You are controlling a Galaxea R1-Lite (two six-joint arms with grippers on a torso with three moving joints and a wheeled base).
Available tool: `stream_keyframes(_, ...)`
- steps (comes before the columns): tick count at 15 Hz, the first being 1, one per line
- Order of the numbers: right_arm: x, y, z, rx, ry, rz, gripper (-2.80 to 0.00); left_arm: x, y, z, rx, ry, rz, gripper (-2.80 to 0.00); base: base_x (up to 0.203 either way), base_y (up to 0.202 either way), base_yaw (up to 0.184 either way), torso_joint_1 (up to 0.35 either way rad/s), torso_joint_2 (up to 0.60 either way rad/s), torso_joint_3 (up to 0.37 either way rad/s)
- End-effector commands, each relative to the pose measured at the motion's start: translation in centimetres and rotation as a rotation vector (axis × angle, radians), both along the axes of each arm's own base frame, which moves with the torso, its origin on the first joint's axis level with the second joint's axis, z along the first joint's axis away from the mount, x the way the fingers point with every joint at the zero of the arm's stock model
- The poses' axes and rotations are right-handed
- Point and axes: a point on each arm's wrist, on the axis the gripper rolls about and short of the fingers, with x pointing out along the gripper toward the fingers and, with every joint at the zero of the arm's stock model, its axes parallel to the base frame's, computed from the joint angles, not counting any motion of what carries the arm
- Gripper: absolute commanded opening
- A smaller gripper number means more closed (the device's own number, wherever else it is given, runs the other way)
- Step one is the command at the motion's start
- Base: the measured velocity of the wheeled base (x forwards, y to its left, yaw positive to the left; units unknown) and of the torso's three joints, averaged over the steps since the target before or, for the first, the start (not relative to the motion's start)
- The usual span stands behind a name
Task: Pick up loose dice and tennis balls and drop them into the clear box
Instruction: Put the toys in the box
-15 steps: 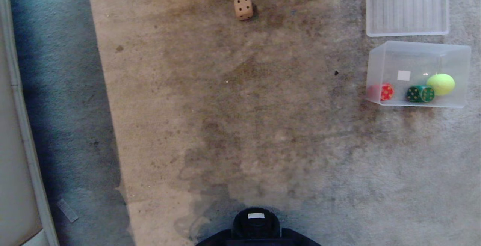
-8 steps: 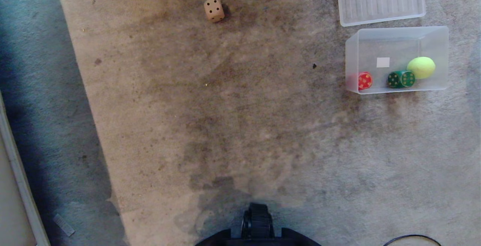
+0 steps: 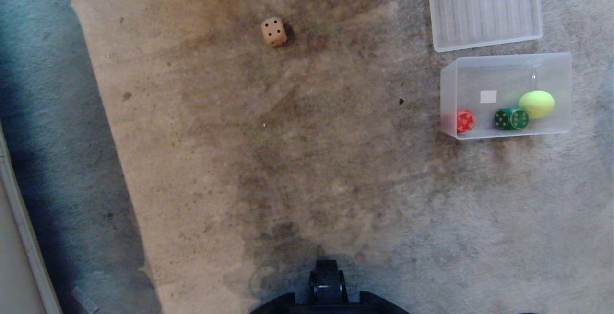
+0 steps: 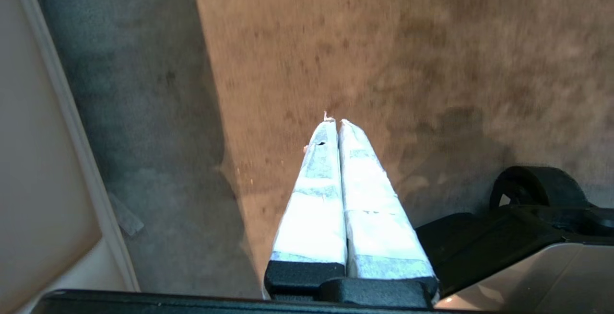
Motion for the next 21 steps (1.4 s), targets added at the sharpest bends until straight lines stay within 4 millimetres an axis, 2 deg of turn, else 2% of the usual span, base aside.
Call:
stream_keyframes(1,0.02,0.00,0.01,-0.001,0.002,0.000,-2.80,0.00,0.00,-0.01,0.001,0.000,0.000,-2.80,0.184,0.000,-0.003,-0.001,0.00,0.001)
stream_keyframes(9,0.01,0.00,0.01,-0.001,0.000,0.000,-2.80,0.00,0.00,-0.01,0.001,0.000,0.000,-2.80,0.171,0.000,0.000,0.001,0.00,0.004)
stream_keyframes(21,0.02,0.00,0.00,-0.002,0.003,0.001,-2.80,0.00,0.00,-0.01,0.001,0.000,0.000,-2.80,0.000,0.000,0.000,0.000,0.00,0.000)
